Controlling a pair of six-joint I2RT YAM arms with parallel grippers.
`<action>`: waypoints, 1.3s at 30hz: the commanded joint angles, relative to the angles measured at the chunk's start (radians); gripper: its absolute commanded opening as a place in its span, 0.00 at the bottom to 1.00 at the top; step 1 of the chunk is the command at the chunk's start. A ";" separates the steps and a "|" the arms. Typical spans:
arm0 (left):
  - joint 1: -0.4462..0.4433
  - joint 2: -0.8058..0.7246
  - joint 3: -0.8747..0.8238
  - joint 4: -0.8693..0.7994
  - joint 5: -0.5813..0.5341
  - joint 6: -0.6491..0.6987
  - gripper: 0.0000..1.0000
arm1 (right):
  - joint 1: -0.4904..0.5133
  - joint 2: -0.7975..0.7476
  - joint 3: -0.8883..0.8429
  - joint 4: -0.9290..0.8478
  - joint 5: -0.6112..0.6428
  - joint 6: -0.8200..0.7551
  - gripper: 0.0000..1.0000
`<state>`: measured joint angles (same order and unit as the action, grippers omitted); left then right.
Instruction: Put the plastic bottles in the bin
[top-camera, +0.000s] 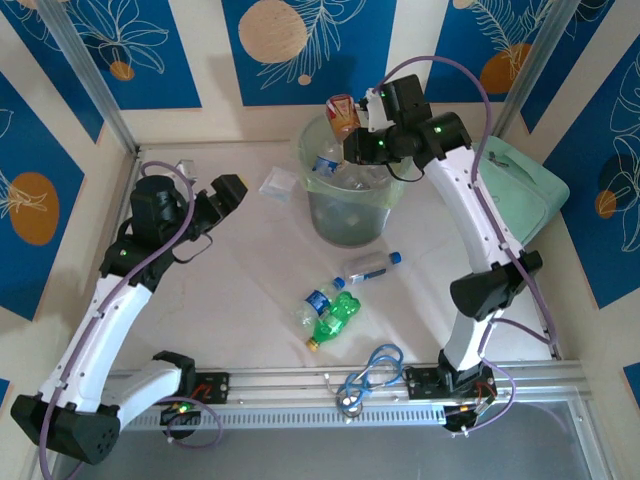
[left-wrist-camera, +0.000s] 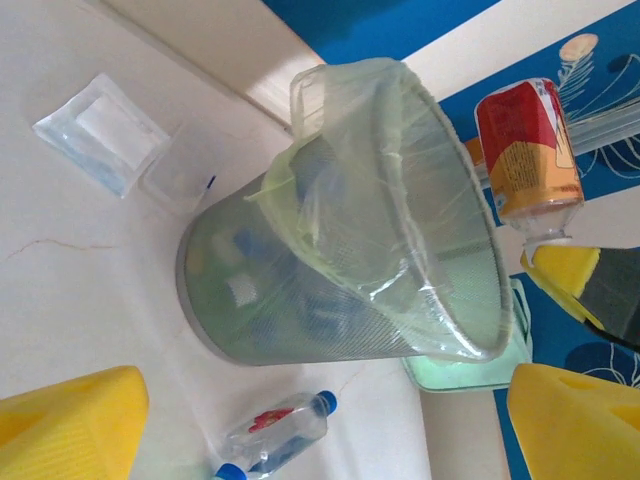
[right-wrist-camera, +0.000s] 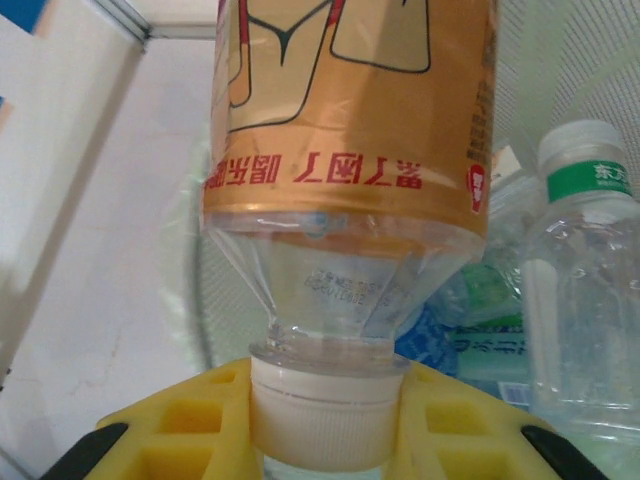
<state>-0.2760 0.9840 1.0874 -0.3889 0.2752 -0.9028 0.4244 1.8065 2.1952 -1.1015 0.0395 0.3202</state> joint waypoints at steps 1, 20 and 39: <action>0.010 -0.005 -0.024 0.012 -0.004 0.032 0.90 | -0.024 0.029 0.052 -0.088 0.018 -0.037 0.27; -0.004 0.046 -0.107 0.035 0.022 0.047 0.87 | -0.062 0.014 0.121 -0.111 0.170 0.021 0.76; -0.162 0.094 -0.131 0.028 0.066 0.212 0.78 | -0.092 -0.679 -0.968 0.116 0.279 0.694 0.64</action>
<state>-0.4114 1.0683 0.9550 -0.3813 0.3061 -0.7258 0.3538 1.1286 1.3159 -1.0058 0.3298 0.8391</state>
